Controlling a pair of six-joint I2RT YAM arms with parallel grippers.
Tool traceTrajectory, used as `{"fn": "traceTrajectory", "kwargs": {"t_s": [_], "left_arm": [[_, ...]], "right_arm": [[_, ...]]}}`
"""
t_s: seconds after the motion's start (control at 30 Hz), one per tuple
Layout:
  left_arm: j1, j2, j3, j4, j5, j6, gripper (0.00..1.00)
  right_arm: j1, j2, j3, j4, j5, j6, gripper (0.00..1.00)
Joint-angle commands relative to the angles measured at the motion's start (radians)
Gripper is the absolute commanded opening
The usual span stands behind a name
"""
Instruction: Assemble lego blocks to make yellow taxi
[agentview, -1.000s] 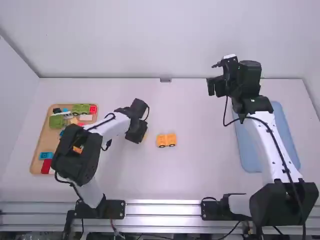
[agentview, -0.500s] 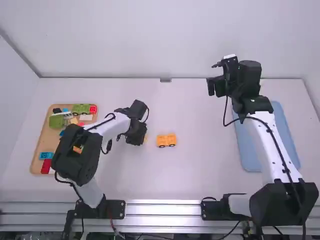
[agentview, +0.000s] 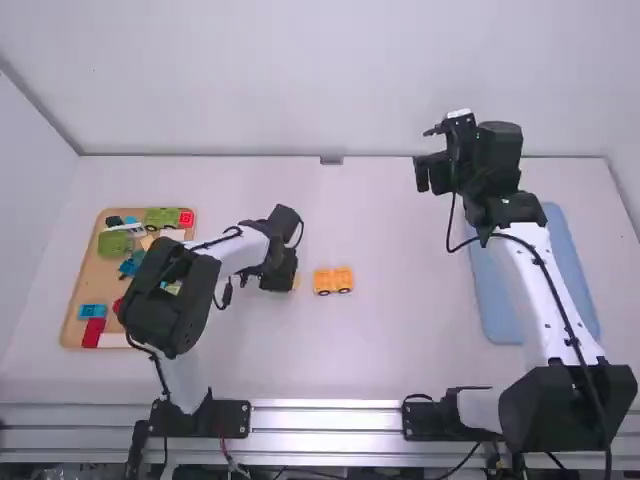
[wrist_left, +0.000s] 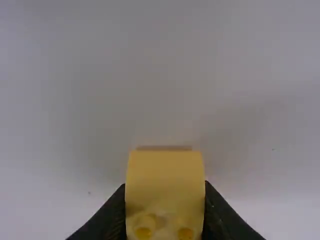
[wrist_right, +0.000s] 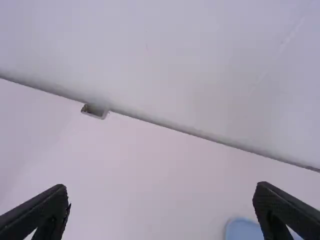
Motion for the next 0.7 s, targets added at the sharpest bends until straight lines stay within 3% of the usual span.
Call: {"fn": "traceTrajectory", "kwargs": {"t_s": [0.0, 0.03, 0.07, 0.1, 0.13, 0.17, 0.2, 0.43, 0.67], "left_arm": [[-0.007, 0.003, -0.004, -0.007, 0.016, -0.014, 0.29], [-0.006, 0.003, -0.004, -0.007, 0.017, -0.014, 0.43], [-0.006, 0.003, -0.004, -0.007, 0.018, -0.014, 0.45], [-0.003, 0.003, -0.004, -0.006, 0.02, -0.014, 0.53], [0.002, 0.003, -0.004, -0.007, 0.027, -0.014, 0.78], [0.002, 0.003, -0.004, -0.007, 0.026, -0.014, 0.84], [0.0, 0.003, -0.004, -0.008, 0.023, -0.019, 0.99], [0.023, 0.0, 0.035, -0.02, 0.066, 0.076, 0.98], [0.068, -0.028, 0.29, -0.394, 0.08, 0.247, 0.99]], "right_arm": [[0.0, 0.005, 0.031, -0.005, -0.003, 0.004, 0.98], [0.0, 0.005, 0.031, -0.008, -0.003, 0.004, 0.98], [0.0, 0.005, 0.031, -0.008, -0.003, 0.004, 0.98], [0.0, 0.005, 0.031, -0.008, -0.003, 0.004, 0.98], [0.0, 0.005, 0.031, -0.008, -0.002, 0.004, 0.98], [0.0, 0.005, 0.031, -0.008, -0.003, 0.004, 0.98], [0.0, 0.005, 0.031, -0.007, -0.003, 0.003, 0.98], [0.0, 0.005, 0.031, -0.005, -0.003, 0.003, 0.98], [0.0, 0.005, 0.031, -0.007, -0.002, 0.004, 0.98]]}}
